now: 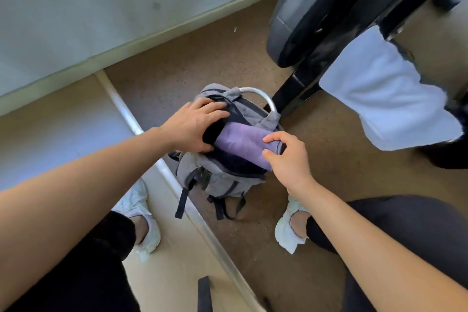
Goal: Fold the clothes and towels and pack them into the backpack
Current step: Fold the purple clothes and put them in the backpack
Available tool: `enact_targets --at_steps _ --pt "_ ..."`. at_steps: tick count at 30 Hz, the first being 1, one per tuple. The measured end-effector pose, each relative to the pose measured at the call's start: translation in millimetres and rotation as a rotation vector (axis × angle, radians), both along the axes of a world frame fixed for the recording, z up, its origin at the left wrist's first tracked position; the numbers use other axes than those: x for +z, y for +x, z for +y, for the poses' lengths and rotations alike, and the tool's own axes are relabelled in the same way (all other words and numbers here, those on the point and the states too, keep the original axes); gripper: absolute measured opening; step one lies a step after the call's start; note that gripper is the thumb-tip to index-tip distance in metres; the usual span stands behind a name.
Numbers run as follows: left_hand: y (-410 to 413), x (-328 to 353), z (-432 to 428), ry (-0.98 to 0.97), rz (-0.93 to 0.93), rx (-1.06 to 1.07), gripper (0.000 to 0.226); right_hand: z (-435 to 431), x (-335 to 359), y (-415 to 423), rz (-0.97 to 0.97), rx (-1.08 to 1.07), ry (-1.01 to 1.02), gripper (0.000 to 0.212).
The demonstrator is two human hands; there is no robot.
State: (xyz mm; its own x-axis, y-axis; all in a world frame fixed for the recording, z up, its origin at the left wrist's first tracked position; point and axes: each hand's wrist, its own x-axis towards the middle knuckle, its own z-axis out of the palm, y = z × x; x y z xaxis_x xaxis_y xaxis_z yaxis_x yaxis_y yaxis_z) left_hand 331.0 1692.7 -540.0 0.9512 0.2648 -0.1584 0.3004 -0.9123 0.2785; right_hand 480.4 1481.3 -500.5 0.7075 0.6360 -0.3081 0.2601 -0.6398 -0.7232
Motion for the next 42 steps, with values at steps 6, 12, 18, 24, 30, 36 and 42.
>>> enact_targets --at_steps 6,12,18,24,30,36,42 --pt "5.8 -14.3 15.8 0.089 0.155 -0.169 0.143 23.9 -46.6 -23.4 -0.094 0.110 0.018 0.027" --pt "7.4 -21.3 12.1 0.127 0.133 -0.194 0.154 39.0 -103.6 -22.0 0.089 0.141 -0.228 0.041" --pt "7.1 -20.0 7.2 0.118 0.092 -0.169 0.150 22.4 -146.0 -14.2 0.134 0.289 -0.585 0.068" --pt "8.6 -16.6 6.5 0.098 0.090 -0.156 0.145 20.3 -133.7 -16.8 0.054 0.304 -0.495 0.069" --pt "12.2 -6.5 3.7 0.087 0.092 -0.115 0.133 0.1 -90.5 -16.6 -0.037 0.337 -0.331 0.058" --pt "18.2 5.2 -10.7 0.118 0.054 -0.030 0.099 -31.4 -20.9 -10.3 -0.050 0.392 -0.205 0.045" --pt "25.0 29.0 -39.7 -0.035 -0.202 0.052 0.049 -61.9 47.9 10.9 -0.042 0.257 -0.013 0.027"
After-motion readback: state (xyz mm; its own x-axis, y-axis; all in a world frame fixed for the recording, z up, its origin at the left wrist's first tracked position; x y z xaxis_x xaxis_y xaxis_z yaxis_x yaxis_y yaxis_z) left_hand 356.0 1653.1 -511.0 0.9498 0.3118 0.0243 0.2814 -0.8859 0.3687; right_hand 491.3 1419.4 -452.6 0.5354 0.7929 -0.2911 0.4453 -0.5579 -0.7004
